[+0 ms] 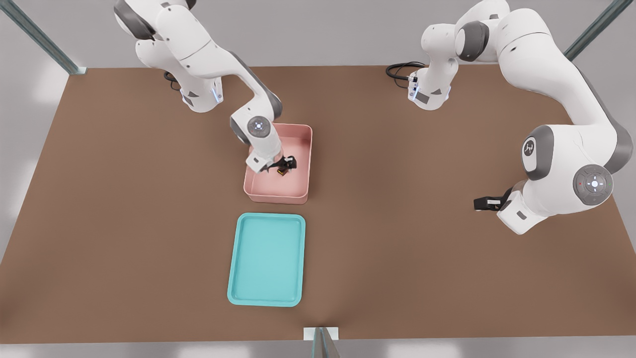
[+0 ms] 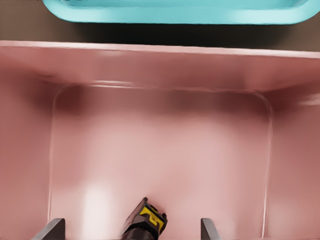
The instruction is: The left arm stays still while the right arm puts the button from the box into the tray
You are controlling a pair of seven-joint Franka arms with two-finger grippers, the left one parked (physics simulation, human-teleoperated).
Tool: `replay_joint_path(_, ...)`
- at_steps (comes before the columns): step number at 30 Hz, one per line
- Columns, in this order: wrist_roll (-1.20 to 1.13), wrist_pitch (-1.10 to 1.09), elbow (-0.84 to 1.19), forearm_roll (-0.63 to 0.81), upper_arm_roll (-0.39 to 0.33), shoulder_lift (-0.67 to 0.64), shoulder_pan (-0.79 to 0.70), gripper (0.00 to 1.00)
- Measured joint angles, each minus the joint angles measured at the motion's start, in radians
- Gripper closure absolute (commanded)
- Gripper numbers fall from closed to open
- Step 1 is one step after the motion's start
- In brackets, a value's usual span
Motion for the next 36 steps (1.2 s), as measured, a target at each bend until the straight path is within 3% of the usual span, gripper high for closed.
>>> replay_joint_path(22,0.346,0.137,-0.078,-0.195,0.025,0.069,0.013,0.03)
replay_joint_path(24,0.361,0.148,-0.078,-0.197,0.028,0.077,0.013,0.09)
replay_joint_path(26,0.375,0.156,-0.078,-0.198,0.033,0.079,0.014,0.21)
replay_joint_path(28,0.386,0.162,-0.078,-0.200,0.034,0.080,0.013,0.40)
replay_joint_path(29,0.392,0.164,-0.078,-0.201,0.034,0.080,0.012,0.44)
replay_joint_path(36,0.419,0.165,-0.069,-0.203,0.031,0.059,-0.004,0.46)
